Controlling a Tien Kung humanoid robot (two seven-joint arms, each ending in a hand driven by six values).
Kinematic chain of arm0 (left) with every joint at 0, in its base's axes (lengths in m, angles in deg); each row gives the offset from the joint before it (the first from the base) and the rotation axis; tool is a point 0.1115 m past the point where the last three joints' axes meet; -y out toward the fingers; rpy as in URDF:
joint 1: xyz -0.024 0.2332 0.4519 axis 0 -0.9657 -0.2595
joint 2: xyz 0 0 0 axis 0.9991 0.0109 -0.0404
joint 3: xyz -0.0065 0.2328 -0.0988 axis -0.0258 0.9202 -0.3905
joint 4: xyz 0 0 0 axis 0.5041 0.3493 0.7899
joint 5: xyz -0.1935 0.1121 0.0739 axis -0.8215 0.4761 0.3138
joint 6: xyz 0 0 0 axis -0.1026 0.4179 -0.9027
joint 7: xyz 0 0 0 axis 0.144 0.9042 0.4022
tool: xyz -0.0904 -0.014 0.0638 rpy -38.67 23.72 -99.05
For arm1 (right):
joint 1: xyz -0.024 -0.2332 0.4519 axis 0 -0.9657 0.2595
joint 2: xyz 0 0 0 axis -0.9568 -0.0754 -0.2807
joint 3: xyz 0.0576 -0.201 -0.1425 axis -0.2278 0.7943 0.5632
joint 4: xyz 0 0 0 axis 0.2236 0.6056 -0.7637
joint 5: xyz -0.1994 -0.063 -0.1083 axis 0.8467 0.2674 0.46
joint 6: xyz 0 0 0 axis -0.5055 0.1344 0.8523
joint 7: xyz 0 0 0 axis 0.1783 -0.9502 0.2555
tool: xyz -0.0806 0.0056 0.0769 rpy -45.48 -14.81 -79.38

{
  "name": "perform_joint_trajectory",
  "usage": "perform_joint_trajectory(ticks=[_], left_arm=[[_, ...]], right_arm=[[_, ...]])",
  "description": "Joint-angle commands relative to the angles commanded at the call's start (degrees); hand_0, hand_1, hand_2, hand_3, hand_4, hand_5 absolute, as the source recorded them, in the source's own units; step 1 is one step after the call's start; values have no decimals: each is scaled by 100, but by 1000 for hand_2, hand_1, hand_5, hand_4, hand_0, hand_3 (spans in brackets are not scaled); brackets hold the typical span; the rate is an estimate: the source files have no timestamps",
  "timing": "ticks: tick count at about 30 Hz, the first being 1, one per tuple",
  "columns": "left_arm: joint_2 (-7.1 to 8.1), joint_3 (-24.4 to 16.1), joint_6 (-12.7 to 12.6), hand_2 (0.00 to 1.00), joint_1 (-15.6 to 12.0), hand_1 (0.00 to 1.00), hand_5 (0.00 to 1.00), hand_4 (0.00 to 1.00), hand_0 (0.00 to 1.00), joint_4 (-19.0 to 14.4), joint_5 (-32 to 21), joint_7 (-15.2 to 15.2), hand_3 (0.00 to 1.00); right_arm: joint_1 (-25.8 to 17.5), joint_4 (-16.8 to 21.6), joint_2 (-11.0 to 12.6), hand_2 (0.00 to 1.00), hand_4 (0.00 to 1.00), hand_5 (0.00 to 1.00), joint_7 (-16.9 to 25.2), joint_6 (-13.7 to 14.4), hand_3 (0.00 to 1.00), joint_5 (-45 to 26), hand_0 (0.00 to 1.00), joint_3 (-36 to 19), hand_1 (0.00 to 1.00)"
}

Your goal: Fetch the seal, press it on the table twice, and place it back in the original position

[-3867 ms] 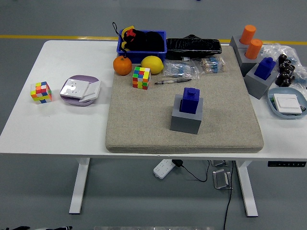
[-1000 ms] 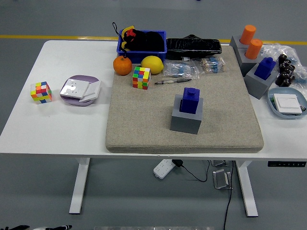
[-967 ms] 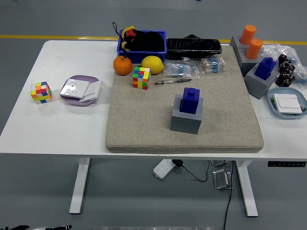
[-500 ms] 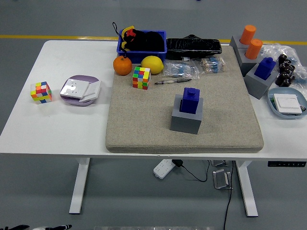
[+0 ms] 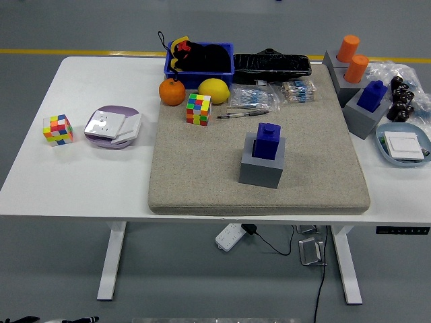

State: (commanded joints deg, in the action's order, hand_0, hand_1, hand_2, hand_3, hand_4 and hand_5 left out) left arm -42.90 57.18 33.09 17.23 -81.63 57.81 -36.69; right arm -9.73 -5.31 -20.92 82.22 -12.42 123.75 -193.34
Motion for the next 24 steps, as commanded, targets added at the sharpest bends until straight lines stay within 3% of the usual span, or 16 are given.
perform_joint_trajectory(ticks=[24], left_arm=[[-5, -24, 3, 787, -10, 814, 409, 792, 814, 3, 3, -1, 835]], right_arm=[[-19, 22, 12, 742, 998, 375, -9, 16, 719, 17, 853, 5, 757]])
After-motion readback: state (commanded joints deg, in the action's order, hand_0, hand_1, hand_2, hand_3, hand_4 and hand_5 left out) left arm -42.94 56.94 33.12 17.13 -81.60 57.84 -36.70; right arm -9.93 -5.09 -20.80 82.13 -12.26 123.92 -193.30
